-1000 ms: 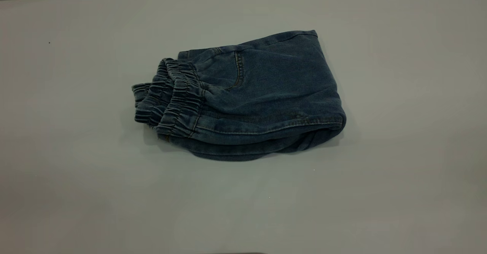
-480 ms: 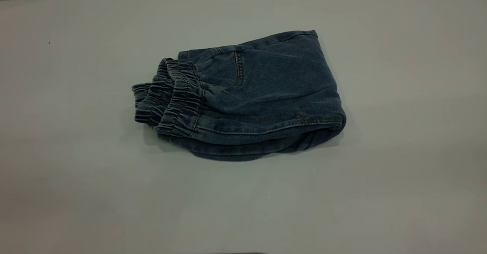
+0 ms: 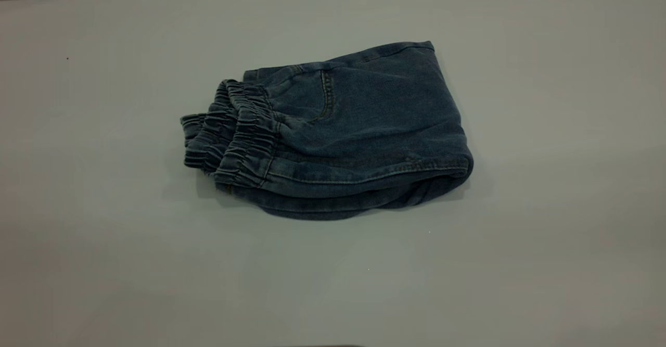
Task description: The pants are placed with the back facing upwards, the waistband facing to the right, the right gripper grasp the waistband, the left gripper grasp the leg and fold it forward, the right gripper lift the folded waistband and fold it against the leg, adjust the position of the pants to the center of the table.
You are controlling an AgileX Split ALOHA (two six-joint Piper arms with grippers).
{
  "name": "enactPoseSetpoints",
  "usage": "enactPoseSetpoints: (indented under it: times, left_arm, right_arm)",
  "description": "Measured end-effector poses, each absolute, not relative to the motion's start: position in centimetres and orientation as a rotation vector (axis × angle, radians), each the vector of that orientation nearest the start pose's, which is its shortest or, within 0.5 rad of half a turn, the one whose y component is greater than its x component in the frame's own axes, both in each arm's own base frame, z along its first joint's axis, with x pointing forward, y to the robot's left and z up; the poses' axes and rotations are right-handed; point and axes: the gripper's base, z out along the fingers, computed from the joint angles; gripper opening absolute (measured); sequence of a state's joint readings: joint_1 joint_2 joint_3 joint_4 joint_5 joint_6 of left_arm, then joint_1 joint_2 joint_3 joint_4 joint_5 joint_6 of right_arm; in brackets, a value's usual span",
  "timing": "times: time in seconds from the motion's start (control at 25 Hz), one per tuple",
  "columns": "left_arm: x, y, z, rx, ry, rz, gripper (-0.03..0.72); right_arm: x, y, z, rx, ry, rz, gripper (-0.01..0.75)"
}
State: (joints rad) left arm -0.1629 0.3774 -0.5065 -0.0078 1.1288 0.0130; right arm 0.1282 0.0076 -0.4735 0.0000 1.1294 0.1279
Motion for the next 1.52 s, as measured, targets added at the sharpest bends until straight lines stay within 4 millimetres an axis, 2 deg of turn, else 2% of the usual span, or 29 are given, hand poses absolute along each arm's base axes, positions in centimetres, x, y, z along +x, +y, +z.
enactPoseSetpoints:
  times: [0.28, 0.64, 1.52]
  left_arm:
    - [2.2, -0.1, 27.2, 0.05, 2.322, -0.017, 0.462]
    - [-1.2, -0.1, 27.2, 0.024, 2.115, -0.004, 0.462]
    - [-1.3, -0.1, 27.1, 0.016, 2.113, 0.001, 0.462]
  right_arm:
    - [-0.7, 0.0, 26.4, -0.001, 2.135, 0.157, 0.458]
    - [-0.7, 0.0, 26.4, -0.001, 2.136, 0.159, 0.458]
    - [-0.7, 0.0, 26.4, -0.001, 2.136, 0.161, 0.458]
